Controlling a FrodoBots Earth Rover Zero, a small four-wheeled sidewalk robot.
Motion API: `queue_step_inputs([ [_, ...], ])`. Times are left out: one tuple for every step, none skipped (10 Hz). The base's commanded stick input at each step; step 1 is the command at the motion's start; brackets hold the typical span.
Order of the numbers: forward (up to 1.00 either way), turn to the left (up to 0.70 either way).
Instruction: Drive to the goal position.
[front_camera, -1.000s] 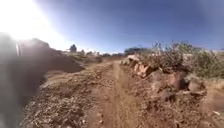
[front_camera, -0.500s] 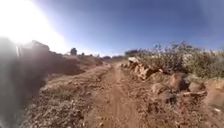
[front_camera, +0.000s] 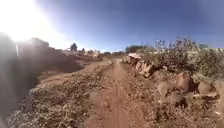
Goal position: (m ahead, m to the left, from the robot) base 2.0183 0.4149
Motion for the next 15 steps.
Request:
queue_step_inputs([
  [0.50,0.00],
  [0.50,0.00],
  [0.50,0.00],
  [0.50,0.00],
  [0.50,0.00],
  [0.50,0.00],
  [0.50,0.00],
  [0.50,0.00],
  [0.50,0.00],
  [0.50,0.00],
  [0.50,0.00],
  [0.50,0.00],
  [0.50,0.00],
  [0.50,0.00],
  [0.50,0.00],
])
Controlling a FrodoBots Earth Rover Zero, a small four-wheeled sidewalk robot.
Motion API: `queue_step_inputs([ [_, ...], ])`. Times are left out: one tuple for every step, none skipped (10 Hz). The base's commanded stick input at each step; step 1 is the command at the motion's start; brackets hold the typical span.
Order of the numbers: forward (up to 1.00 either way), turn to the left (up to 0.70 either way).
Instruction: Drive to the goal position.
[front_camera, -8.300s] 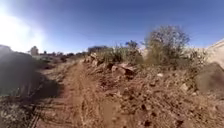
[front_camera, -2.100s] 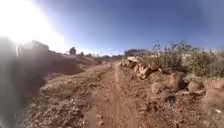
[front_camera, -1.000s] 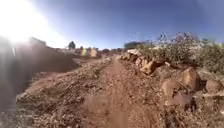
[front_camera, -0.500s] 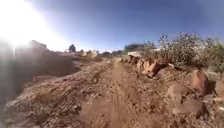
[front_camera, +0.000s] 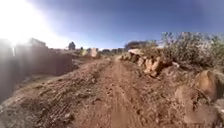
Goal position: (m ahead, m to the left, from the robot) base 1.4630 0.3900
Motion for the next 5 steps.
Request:
queue_step_inputs([
  [0.50,0.00],
  [0.50,0.00],
  [0.50,0.00],
  [0.50,0.00],
  [0.50,0.00],
])
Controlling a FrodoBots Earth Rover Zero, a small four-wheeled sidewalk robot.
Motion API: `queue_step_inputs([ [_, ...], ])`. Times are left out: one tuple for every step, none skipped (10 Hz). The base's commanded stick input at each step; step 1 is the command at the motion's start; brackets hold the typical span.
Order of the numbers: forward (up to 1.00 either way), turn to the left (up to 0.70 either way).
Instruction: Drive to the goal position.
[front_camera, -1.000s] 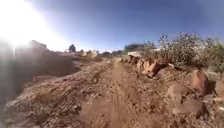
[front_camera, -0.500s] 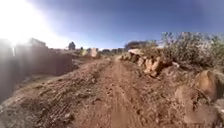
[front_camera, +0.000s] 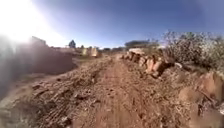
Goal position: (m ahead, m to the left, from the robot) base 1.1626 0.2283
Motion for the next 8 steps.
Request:
queue_step_inputs([
  [0.50,0.00],
  [0.50,0.00],
  [0.50,0.00],
  [0.50,0.00],
  [0.50,0.00],
  [0.50,0.00],
  [0.50,0.00],
  [0.50,0.00],
])
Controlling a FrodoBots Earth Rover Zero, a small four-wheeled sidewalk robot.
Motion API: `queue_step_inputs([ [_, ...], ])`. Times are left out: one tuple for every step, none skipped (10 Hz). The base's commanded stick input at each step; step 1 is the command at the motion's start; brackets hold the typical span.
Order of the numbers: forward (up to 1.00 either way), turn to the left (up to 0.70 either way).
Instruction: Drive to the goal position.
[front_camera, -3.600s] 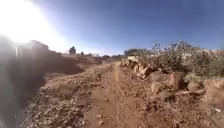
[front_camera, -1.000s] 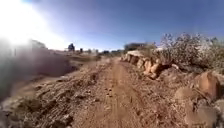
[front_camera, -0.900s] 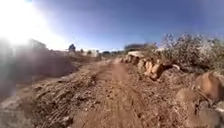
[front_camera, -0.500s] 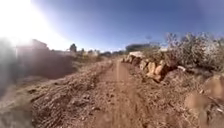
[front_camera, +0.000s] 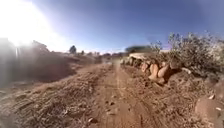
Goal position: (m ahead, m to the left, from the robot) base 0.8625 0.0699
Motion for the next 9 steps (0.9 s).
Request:
queue_step_inputs([
  [0.50,0.00],
  [0.50,0.00],
  [0.50,0.00],
  [0.50,0.00],
  [0.50,0.00],
  [0.50,0.00],
  [0.50,0.00],
  [0.50,0.00],
  [0.50,0.00],
])
